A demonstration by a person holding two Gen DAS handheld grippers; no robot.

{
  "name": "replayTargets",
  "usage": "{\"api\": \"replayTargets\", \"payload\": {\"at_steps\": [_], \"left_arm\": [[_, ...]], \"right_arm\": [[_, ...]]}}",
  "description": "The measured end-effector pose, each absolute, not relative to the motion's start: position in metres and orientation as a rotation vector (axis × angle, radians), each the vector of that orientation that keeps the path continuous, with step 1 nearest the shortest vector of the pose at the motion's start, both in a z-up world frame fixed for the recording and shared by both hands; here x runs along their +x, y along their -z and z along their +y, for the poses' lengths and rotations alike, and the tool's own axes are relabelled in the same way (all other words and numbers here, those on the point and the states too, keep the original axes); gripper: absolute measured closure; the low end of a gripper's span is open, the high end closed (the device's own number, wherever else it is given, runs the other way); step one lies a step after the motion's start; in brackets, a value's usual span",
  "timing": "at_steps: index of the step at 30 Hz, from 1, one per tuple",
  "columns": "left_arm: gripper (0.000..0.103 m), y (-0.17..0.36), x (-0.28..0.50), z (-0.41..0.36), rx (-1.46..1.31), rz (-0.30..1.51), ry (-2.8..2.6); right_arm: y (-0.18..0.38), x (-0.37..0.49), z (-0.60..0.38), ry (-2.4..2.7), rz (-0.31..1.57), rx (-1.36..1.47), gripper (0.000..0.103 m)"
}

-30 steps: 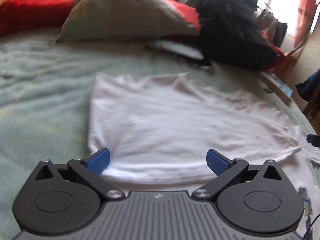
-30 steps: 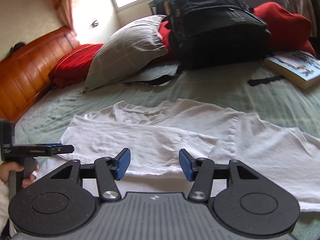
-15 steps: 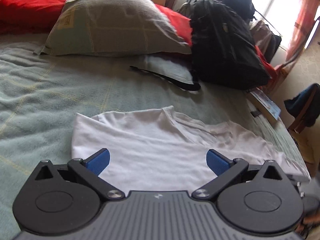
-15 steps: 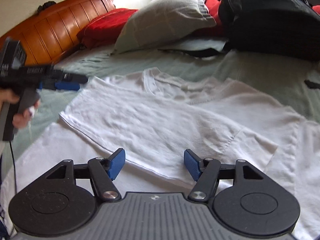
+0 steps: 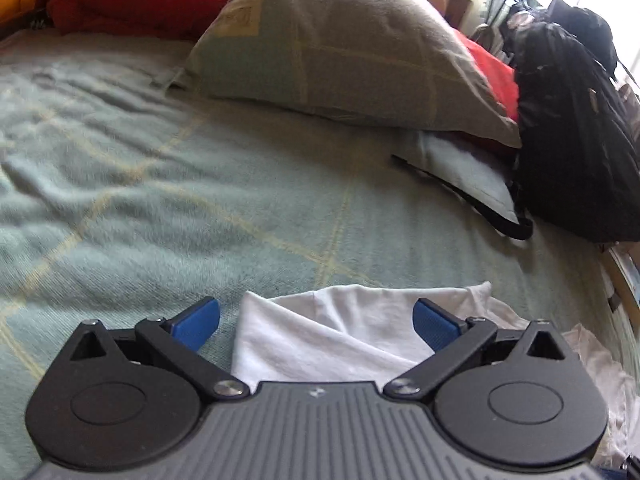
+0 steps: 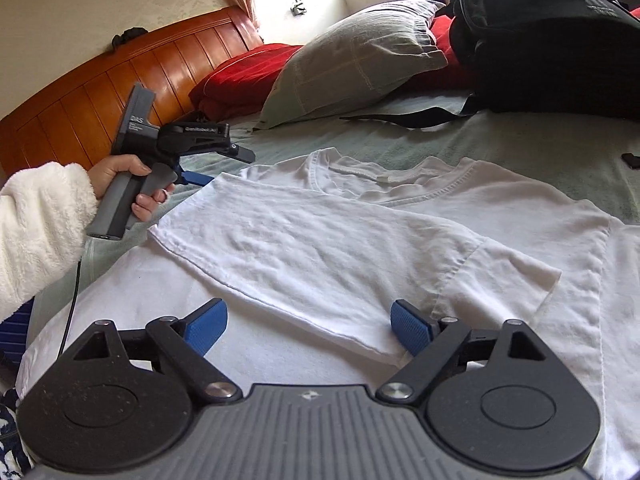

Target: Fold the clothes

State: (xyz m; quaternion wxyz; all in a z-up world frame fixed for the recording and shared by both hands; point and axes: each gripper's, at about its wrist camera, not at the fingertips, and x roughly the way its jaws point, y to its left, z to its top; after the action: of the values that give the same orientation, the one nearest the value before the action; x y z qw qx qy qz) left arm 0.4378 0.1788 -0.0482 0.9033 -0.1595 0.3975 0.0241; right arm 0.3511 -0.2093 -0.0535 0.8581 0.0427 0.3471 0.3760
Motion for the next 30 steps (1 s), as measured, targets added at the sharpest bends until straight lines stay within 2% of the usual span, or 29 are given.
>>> {"api": "replayTargets", "payload": {"at_steps": [5, 13, 22, 30], "left_arm": [[0.001, 0.024, 0.413, 0.165, -0.308, 0.789, 0.07], [0.001, 0.058, 0.401, 0.159, -0.306, 0.936, 0.054], [0.001, -0.015, 0.356, 0.129, -0.082, 0.947, 0.065], [0.001, -0.056, 0.248, 0.095, 0.256, 0.989, 0.113]], "right_arm": [[0.055, 0.353, -0.208, -0.785, 0.733, 0.1, 0.01], [0.053, 0.352, -0.207, -0.767, 0.732, 0.102, 0.009], [0.048, 0.346, -0.21, -0.738, 0.724, 0.106, 0.007], [0.044, 0.34, -0.203, -0.704, 0.718, 0.058, 0.004]]}}
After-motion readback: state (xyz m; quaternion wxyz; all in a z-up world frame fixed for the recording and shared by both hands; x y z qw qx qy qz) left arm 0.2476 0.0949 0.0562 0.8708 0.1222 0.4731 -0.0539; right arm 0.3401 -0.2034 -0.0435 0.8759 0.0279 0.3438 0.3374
